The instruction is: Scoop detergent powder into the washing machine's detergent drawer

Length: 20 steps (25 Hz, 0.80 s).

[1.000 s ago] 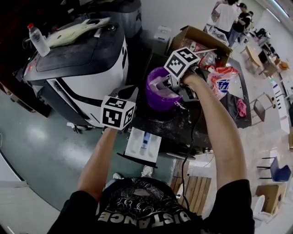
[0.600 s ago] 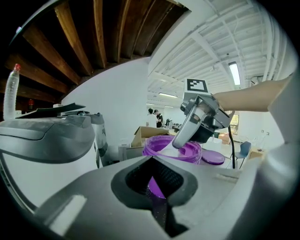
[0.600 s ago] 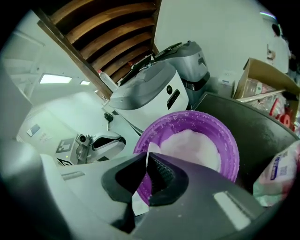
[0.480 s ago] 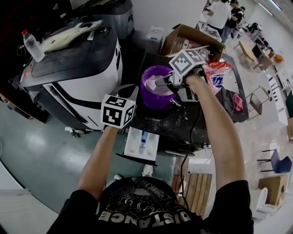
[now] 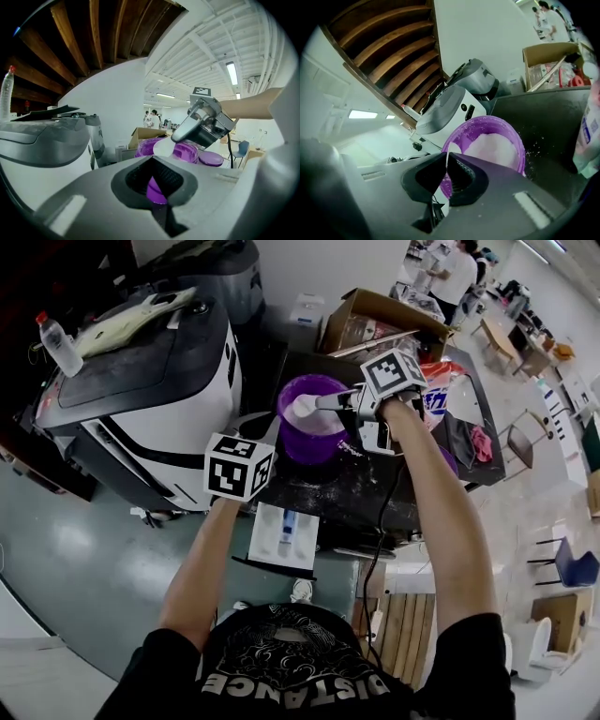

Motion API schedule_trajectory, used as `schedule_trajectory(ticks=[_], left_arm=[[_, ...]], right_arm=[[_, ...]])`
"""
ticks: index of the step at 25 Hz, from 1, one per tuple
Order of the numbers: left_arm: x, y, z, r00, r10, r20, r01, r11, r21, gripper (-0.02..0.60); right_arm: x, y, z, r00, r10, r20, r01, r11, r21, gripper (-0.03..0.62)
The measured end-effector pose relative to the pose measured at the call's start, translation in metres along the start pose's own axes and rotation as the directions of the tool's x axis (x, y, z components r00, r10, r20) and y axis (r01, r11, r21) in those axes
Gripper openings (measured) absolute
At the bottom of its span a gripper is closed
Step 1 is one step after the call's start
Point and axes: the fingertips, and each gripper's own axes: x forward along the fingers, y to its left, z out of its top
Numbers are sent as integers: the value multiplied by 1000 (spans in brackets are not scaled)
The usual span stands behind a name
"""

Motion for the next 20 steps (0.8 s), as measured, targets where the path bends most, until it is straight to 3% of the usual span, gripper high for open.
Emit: schedule_trajectory(ticks=[8, 20], left_arm=[[6, -7, 5, 1000, 15, 11, -15, 1000, 3, 0], [13, -13, 18, 996, 74, 49, -74, 997, -2, 0]], right_arm=[[-17, -5, 9, 982, 80, 173, -97, 991, 91, 37], [-34, -6, 8, 902, 218, 373, -315, 923, 222, 37]])
